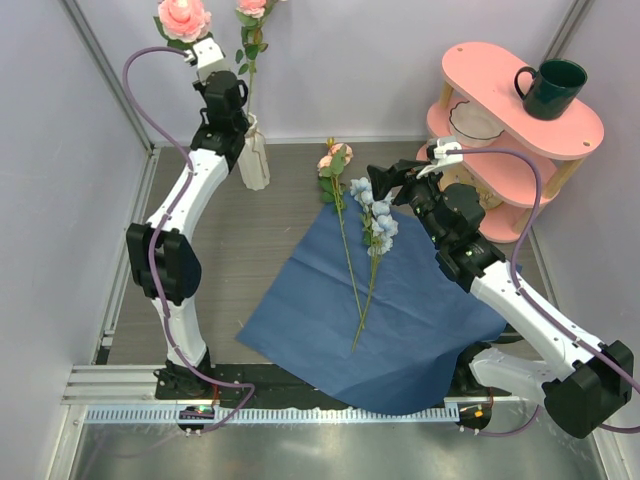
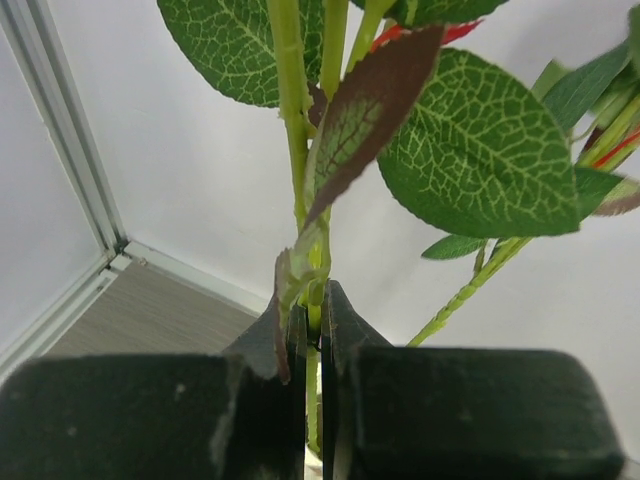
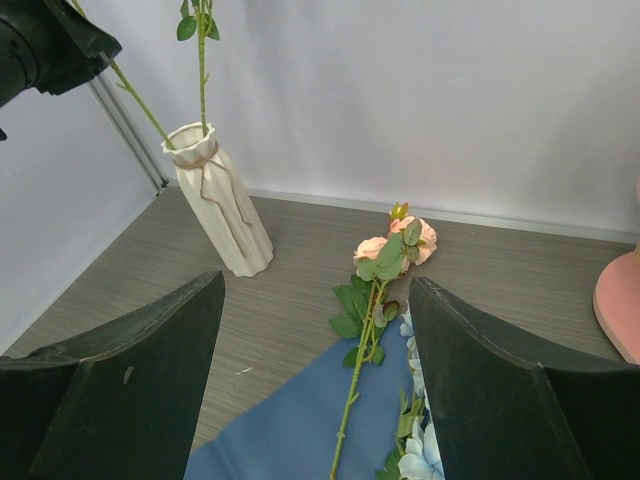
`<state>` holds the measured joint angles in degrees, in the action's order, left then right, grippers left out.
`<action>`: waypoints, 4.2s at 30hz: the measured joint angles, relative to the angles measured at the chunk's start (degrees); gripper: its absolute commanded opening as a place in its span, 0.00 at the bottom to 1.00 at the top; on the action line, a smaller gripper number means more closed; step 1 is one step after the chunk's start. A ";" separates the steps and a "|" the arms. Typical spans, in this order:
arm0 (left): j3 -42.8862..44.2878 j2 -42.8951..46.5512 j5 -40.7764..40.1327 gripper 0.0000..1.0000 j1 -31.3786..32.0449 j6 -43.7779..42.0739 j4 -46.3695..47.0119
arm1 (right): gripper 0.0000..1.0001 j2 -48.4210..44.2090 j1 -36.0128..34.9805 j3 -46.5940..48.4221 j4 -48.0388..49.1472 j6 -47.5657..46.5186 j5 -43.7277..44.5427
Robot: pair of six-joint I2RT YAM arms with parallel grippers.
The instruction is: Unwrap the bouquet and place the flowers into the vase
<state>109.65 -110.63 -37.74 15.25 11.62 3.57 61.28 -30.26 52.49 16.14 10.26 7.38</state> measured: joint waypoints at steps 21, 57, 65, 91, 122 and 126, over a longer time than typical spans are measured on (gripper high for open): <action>-8.33 3.61 0.63 0.95 -0.02 3.13 -2.10 | 0.81 0.52 0.02 0.00 0.09 0.00 -0.04; -59.49 64.48 39.74 0.91 -0.22 32.04 -19.10 | 0.49 65.88 0.07 53.07 -57.24 2.27 -9.05; -60.39 64.32 40.87 0.91 -0.22 33.09 -19.41 | 0.25 68.96 0.07 57.07 -60.39 3.67 -9.73; -61.75 64.00 42.14 0.91 -0.22 34.03 -19.08 | 0.39 73.75 0.15 62.25 -64.98 3.37 -9.79; -62.34 63.10 43.01 0.91 -0.22 34.49 -17.94 | 0.01 47.06 -0.39 34.10 -38.40 4.79 -6.51; -62.34 63.10 43.41 0.91 -0.22 34.49 -17.88 | 0.01 34.80 -0.31 21.62 -22.77 6.08 -6.38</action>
<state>47.31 -47.53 5.67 15.03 46.11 -14.31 96.07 -30.57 74.11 -6.63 16.34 0.99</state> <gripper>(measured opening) 0.908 0.115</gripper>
